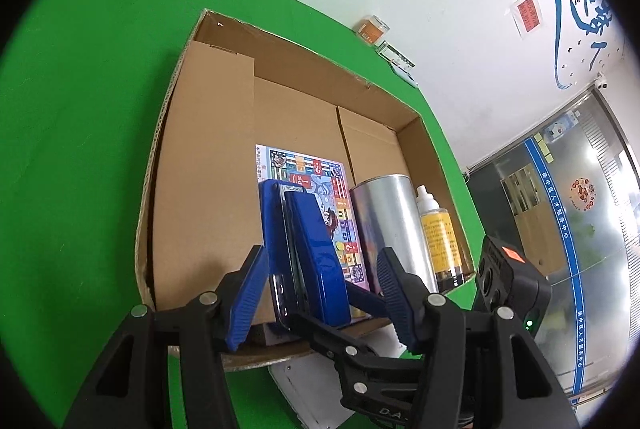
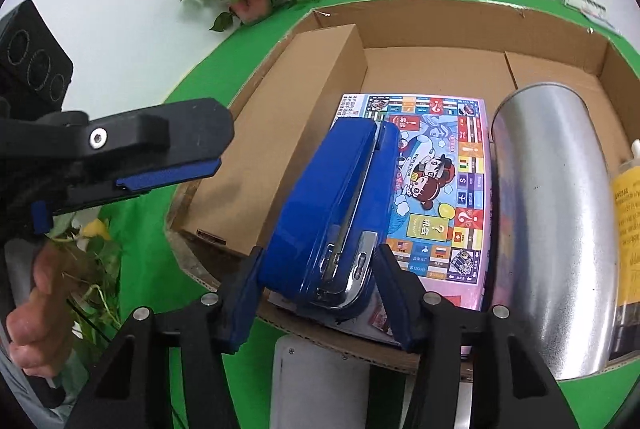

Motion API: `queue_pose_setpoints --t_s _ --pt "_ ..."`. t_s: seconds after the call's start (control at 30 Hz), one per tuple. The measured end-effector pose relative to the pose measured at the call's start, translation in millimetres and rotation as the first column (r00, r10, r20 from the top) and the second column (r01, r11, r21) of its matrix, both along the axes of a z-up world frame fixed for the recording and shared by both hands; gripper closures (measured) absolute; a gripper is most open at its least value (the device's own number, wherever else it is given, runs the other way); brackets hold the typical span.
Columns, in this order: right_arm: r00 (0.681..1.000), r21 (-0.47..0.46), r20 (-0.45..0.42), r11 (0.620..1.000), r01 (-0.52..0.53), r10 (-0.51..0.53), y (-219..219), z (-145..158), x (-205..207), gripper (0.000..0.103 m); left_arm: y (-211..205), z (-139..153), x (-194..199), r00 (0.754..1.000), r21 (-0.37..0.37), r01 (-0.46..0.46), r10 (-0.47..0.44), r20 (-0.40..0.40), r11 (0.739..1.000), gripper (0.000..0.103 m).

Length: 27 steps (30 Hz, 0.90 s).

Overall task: Organize rigid objects
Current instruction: 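Lower the stapler into the box beside the game box and release, then move the right gripper back to the pastel Rubik's cube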

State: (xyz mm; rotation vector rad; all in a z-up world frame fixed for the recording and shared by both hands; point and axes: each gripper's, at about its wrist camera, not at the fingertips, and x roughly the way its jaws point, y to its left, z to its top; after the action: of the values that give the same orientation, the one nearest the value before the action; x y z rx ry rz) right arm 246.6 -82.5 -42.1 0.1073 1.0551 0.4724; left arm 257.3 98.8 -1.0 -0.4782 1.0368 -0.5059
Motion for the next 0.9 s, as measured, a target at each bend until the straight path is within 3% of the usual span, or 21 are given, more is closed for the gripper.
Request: queue_pose_setpoints --t_s 0.33,0.37,0.43,0.5,0.57,0.73,0.83,0.9 --pt "0.999 0.016 0.019 0.999 -0.030 0.029 -5 4 -11 0.050 -5 8 -7 0.999 0.034 -0.034 0.033 0.033 0.999 0.047" --pt "1.000 0.018 0.021 1.000 -0.010 0.010 -8 6 -14 0.048 -5 11 -10 0.997 0.051 -0.049 0.047 0.054 0.998 0.047" --pt "0.997 0.012 0.067 1.000 0.027 -0.028 -14 14 -24 0.024 -5 17 -17 0.992 0.087 -0.082 0.073 0.106 0.993 0.047" --pt "0.984 0.027 0.156 0.997 0.076 -0.080 -26 28 -46 0.006 -9 25 -30 0.978 0.163 -0.131 0.101 0.180 0.978 0.040" --pt "0.969 0.029 0.218 0.993 0.112 -0.115 -35 37 -65 0.003 -14 33 -48 0.952 0.230 -0.206 0.140 0.274 0.951 0.026" --pt "0.917 -0.035 0.357 0.979 0.201 -0.176 -60 54 -115 0.002 -37 48 -101 0.849 0.357 -0.366 0.151 0.507 0.859 0.022" --pt "0.903 -0.068 0.396 0.975 0.213 -0.170 -71 59 -138 0.002 -48 50 -116 0.829 0.376 -0.403 0.158 0.537 0.834 0.022" --pt "0.892 -0.093 0.421 0.970 0.226 -0.167 -77 61 -149 0.002 -53 49 -128 0.834 0.371 -0.391 0.153 0.530 0.842 0.022"
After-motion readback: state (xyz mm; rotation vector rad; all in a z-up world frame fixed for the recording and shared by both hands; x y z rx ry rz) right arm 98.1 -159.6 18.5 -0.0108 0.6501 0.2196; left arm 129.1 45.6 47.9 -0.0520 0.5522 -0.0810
